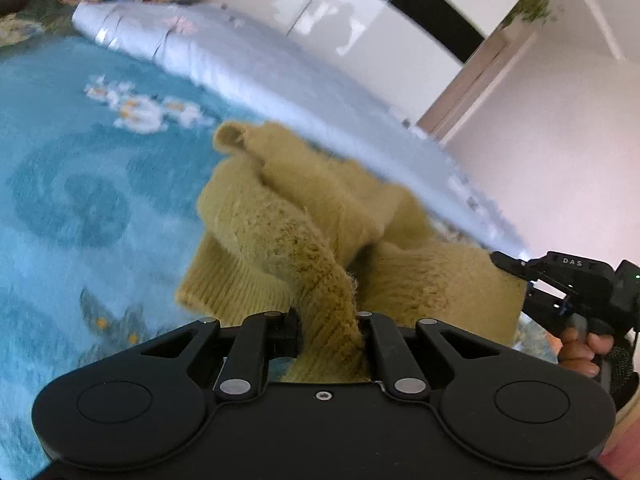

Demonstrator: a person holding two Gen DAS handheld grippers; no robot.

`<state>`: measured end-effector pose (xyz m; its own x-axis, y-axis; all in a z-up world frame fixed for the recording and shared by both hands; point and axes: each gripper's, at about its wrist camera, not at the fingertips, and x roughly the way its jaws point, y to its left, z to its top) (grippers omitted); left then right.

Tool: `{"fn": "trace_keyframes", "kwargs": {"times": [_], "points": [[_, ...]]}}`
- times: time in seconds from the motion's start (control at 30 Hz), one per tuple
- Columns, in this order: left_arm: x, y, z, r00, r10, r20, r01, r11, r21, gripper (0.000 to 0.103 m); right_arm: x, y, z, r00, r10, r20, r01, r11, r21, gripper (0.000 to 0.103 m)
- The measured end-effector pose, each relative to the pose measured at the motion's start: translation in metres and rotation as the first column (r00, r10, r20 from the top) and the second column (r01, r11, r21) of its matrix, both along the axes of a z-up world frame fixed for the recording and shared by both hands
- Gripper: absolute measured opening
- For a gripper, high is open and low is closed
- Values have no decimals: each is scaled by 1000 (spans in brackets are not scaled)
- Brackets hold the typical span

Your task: Fold clothes

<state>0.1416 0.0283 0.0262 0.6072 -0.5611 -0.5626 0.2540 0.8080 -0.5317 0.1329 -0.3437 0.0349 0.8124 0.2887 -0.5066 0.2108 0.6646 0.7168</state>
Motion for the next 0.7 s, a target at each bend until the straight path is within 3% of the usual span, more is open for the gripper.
{"fn": "trace_keyframes", "kwargs": {"times": [0.13, 0.3, 0.37, 0.4, 0.47, 0.57, 0.7], "points": [[8, 2, -16, 999, 20, -39, -19, 1000, 24, 10, -8, -3, -35, 993, -12, -115, 12, 1000, 6, 8], [14, -1, -25, 998, 33, -49, -29, 997, 72, 11, -8, 2, -57, 983, 11, -182, -15, 1000, -24, 10], [15, 1, -22, 999, 27, -42, -23, 996, 85, 16, -8, 3, -55, 982, 13, -187, -21, 999, -42, 12], [15, 3, -19, 999, 23, -35, -20, 996, 88, 20, -10, 3, -49, 982, 20, -188, -31, 998, -55, 18], [16, 11, -10, 1000, 21, -10, -20, 994, 107, 37, -10, 2, -37, 981, 27, -194, -51, 992, -117, 29], [21, 26, 2, 999, 45, 24, -48, 989, 140, 48, -15, -5, -19, 984, 11, -180, -51, 975, -216, 40], [37, 47, 16, 992, 119, 44, -124, 983, 136, 49, -14, -18, -11, 986, -30, -166, -16, 962, -272, 46]]}}
